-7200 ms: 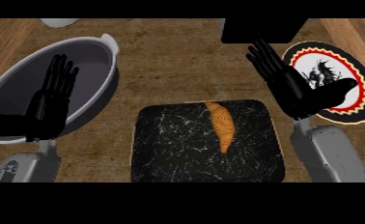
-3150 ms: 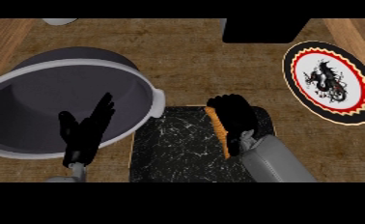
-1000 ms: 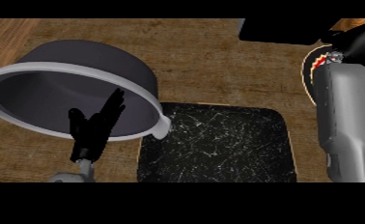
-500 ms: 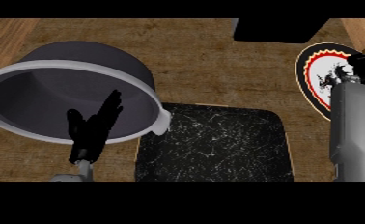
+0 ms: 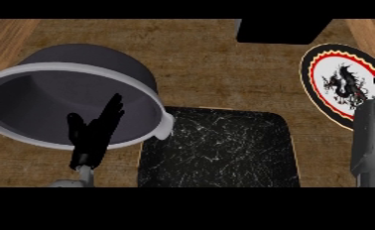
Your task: Pick the croissant from the tray and place it in the plate
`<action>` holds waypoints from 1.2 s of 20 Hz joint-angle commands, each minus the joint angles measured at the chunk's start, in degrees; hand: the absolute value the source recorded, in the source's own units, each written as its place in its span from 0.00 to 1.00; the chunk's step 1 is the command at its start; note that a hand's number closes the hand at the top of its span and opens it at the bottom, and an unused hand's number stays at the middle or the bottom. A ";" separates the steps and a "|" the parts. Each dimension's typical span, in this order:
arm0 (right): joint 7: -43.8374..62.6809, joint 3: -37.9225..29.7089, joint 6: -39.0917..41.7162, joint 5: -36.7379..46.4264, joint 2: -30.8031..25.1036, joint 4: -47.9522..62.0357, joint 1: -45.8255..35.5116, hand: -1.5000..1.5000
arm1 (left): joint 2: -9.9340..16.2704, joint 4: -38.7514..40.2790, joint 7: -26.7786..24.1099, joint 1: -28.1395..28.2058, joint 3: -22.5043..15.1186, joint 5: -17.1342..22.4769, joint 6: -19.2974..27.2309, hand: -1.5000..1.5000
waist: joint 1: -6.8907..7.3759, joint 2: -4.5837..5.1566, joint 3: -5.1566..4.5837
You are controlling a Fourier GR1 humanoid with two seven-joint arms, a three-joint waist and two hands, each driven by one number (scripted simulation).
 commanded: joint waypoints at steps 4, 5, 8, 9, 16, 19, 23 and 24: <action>2.43 -8.73 -1.51 -13.90 -2.15 15.20 -2.19 0.00 | -0.92 1.84 -0.52 0.66 -0.51 -0.67 0.46 0.50 | -0.47 0.01 -0.06; -1.29 -9.08 -1.49 -18.81 -4.88 17.45 -3.19 0.00 | -0.38 1.59 0.22 -0.21 0.50 0.54 -0.29 0.50 | -0.98 -0.23 -0.05; -9.31 -8.72 -10.19 -26.54 -6.29 23.32 -1.34 0.00 | 0.50 0.64 -1.05 2.72 -0.03 0.47 -1.71 0.50 | -0.44 -0.17 0.04; -11.73 -8.09 -10.35 -27.88 -7.92 24.91 -2.73 0.00 | -0.42 0.81 0.46 0.70 -0.11 0.40 -0.70 0.50 | -0.38 -0.06 0.05; -26.65 -4.56 -24.20 -39.68 -5.58 19.78 -1.89 0.00 | 0.07 1.68 0.81 -0.32 1.23 0.61 -0.45 0.50 | -1.16 -0.39 0.11; -29.56 -3.18 -26.42 -46.36 -4.83 16.27 -1.09 0.00 | -1.66 1.84 0.55 0.79 0.25 -0.77 1.67 0.50 | -1.90 -0.81 -0.02; -33.09 2.28 -27.65 -57.75 0.14 9.13 2.19 0.00 | 0.44 0.50 2.54 0.74 1.58 0.33 0.20 0.50 | -2.35 -1.21 -0.12; -34.45 4.95 -25.87 -61.56 0.04 6.03 4.22 0.00 | 0.39 1.72 -0.82 2.11 1.64 0.05 -0.48 0.50 | -2.62 -1.27 -0.13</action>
